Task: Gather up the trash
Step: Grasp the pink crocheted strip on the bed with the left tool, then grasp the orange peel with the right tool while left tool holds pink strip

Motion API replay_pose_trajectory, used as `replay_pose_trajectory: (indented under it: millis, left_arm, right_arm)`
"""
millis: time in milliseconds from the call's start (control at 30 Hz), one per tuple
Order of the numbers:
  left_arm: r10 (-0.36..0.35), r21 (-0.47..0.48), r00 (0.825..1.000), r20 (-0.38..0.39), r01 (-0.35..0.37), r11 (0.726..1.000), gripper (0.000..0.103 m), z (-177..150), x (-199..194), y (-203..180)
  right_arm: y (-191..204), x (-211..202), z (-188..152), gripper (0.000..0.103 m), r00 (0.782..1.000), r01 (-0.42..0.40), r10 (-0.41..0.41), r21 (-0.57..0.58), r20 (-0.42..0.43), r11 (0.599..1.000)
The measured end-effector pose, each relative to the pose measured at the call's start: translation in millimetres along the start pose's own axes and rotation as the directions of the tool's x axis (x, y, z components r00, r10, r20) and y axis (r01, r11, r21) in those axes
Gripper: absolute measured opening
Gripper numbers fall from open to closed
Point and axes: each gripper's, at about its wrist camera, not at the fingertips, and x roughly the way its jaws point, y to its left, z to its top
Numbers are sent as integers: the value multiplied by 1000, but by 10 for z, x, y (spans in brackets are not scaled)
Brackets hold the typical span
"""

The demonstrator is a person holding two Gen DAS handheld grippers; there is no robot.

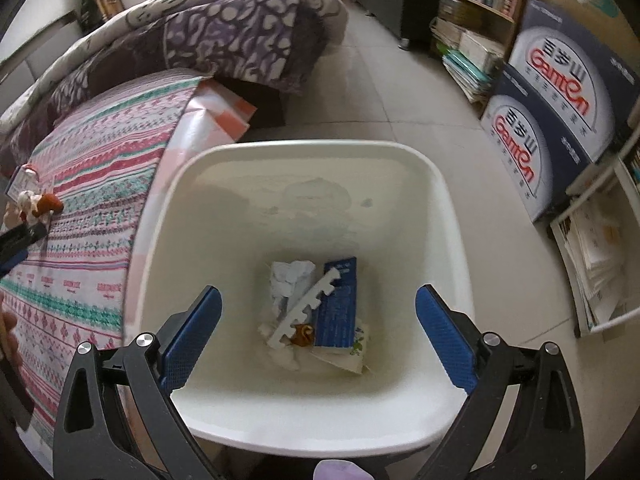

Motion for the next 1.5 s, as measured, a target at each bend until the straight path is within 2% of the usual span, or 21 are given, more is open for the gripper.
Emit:
replay_pose_trajectory:
  millis: [133,233,300,367,400,533,733,933,1033,1100,1200,1267,1367,1433,1500]
  left_arm:
    - [-5,6,1000,-13,5,1000,65,154,184,6]
    - [-21,21,1000,-19,21,1000,58,202,297,8]
    - [-43,57,999,7,43,997,48,180,278,16]
    - [-58,75,998,18,56,996,32,149,253,48]
    - [-73,83,997,21,71,994,28,119,234,85]
    - [-136,110,990,23,133,985,26,-59,106,244]
    - [-185,152,982,20,180,972,26,-476,-151,538]
    - [-202,165,979,17,197,967,26,-845,-409,868]
    - [-204,156,979,15,200,967,26,-984,-485,1039]
    - [-206,155,978,15,201,967,26,-1053,-525,1144]
    - [-225,160,974,14,220,962,26,-1105,-557,1275]
    - [-238,169,971,10,232,958,26,-1116,-566,1322]
    - [-259,178,966,4,254,951,26,-1138,-581,1399]
    - [-273,183,962,0,268,946,26,-1156,-593,1452]
    - [-286,185,958,-3,281,942,26,-1169,-602,1486]
  right_arm:
    - [197,9,99,94,1000,-13,13,-36,5,999]
    - [387,15,163,94,1000,-29,29,-68,7,997]
    - [530,8,199,94,999,-41,42,-93,11,995]
    - [690,1,228,94,998,-55,58,-121,17,991]
    - [761,5,243,94,998,-61,64,-132,20,989]
    - [1089,16,270,93,994,-99,105,-180,23,979]
    - [1696,9,199,93,983,-164,181,-292,32,942]
    - [2358,-54,-5,93,949,-277,316,-447,12,850]
    - [2655,-114,-104,92,921,-334,390,-538,-10,774]
    - [2819,-151,-180,91,889,-402,453,-582,-63,707]
    - [3009,-162,-298,88,850,-477,504,-631,-154,612]
    - [3119,-143,-369,82,823,-526,517,-656,-234,541]
    - [3208,-117,-472,74,809,-551,497,-698,-313,457]
    - [3233,-94,-491,73,804,-559,488,-709,-339,430]
    - [3256,-80,-458,70,786,-587,498,-696,-366,414]
